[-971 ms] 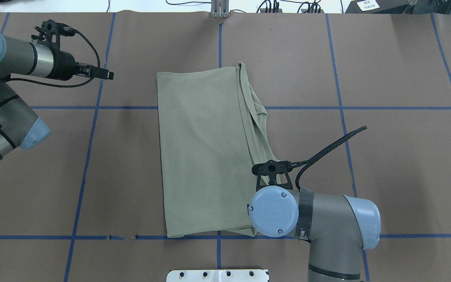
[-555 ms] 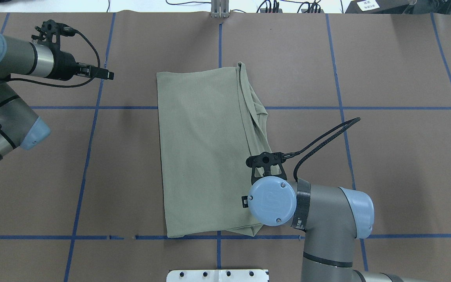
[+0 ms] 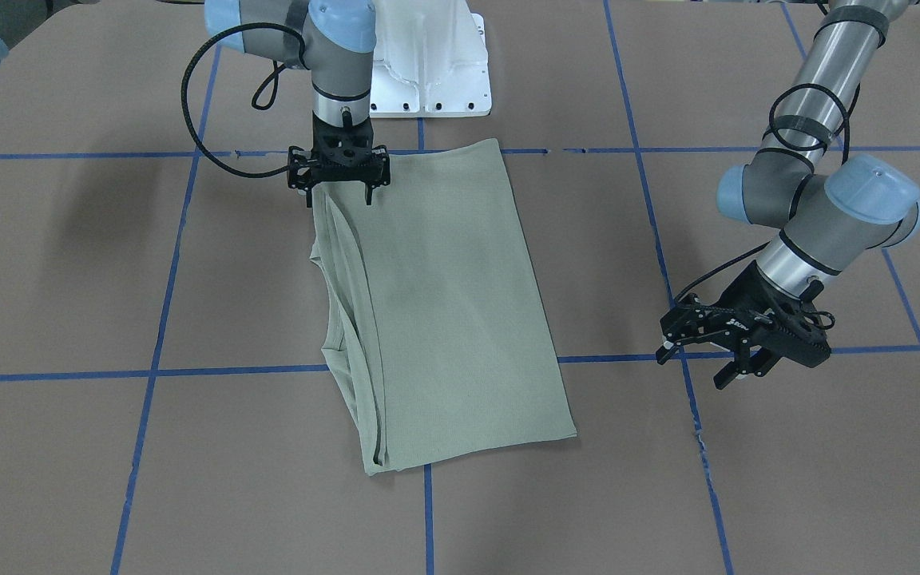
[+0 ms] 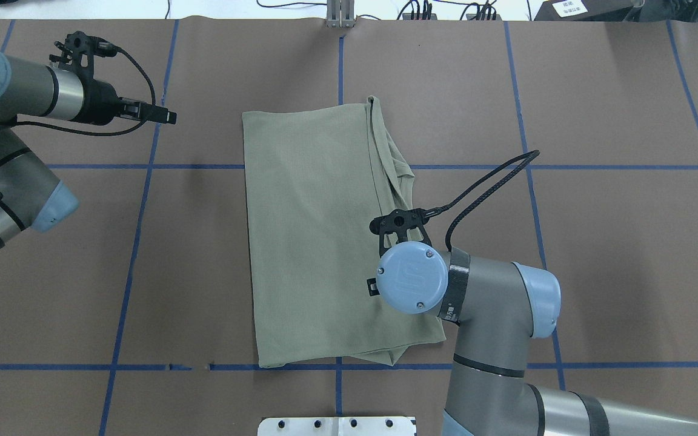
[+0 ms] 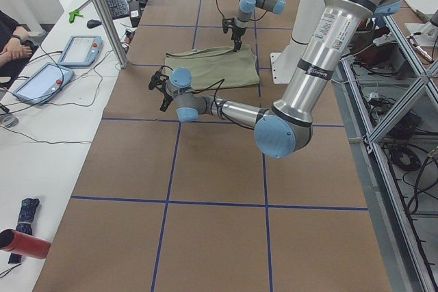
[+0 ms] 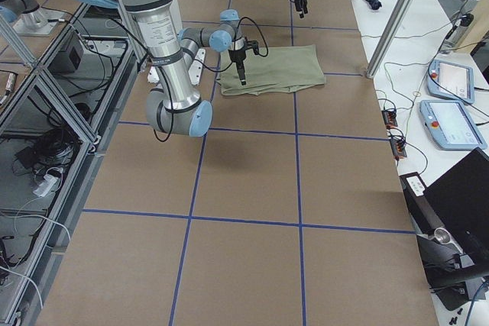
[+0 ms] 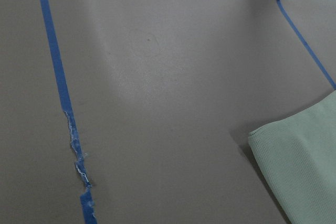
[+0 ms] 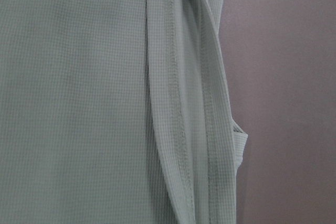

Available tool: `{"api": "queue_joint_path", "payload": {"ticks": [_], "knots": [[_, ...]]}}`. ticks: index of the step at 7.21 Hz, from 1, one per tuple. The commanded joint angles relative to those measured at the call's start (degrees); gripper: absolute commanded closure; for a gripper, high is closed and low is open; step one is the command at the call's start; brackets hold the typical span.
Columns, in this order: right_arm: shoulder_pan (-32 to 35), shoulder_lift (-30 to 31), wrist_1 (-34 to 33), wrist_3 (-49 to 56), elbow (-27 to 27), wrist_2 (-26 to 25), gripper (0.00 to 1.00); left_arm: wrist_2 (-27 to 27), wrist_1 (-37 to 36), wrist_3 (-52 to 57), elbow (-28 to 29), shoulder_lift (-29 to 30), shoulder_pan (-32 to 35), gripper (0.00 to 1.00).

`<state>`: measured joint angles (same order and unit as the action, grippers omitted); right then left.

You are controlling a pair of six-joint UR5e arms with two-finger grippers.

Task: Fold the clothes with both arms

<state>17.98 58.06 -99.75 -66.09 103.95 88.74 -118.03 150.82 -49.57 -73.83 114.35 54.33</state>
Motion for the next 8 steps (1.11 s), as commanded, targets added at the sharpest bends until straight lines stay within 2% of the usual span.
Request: {"api": "queue_joint_path", "payload": {"ticks": [1, 8], "knots": [[0.3, -0.1, 3.2, 0.7, -3.3, 0.0, 0.00, 0.0, 0.0, -0.1, 0.0, 0.0, -0.2, 0.00], [6.7, 0.4, -6.8, 6.4, -3.0, 2.4, 0.00, 0.0, 0.0, 0.0, 0.0, 0.0, -0.4, 0.00]]}}
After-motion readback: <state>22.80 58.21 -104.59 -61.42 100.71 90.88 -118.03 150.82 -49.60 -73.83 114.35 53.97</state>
